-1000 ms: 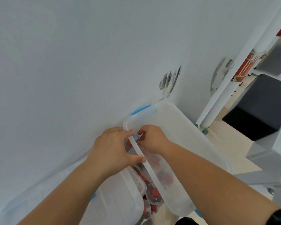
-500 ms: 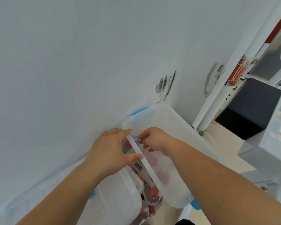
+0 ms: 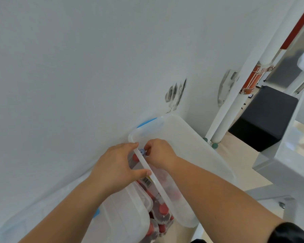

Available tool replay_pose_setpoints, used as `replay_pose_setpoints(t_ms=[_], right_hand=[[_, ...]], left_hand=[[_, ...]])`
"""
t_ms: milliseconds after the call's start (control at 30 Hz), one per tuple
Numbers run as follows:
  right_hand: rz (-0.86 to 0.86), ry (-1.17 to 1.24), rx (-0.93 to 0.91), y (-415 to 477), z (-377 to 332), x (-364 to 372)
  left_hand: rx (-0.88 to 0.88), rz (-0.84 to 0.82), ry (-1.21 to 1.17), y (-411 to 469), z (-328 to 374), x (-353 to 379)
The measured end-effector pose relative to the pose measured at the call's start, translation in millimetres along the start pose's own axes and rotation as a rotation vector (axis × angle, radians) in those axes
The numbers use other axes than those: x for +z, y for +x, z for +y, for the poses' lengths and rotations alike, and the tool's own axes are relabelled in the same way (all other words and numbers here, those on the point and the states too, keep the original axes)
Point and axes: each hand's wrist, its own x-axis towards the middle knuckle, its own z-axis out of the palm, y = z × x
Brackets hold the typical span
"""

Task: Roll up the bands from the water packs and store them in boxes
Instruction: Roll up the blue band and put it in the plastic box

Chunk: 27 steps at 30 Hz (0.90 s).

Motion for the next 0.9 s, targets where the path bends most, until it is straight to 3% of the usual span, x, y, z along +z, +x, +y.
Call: replay_pose_setpoints(t_ms=[100, 333, 900], right_hand=[[0.087, -0.043, -0.019, 3, -2, 10], [0.041, 0.002, -0.136, 11, 10, 7], [0.132, 0.212, -0.037, 9, 12, 20]], left_hand=[[-0.003, 0.011, -0.004, 0, -1, 1], [0.004, 0.027, 0.008, 0, -1, 1], [0.004, 0.020, 0.016, -2, 5, -5]])
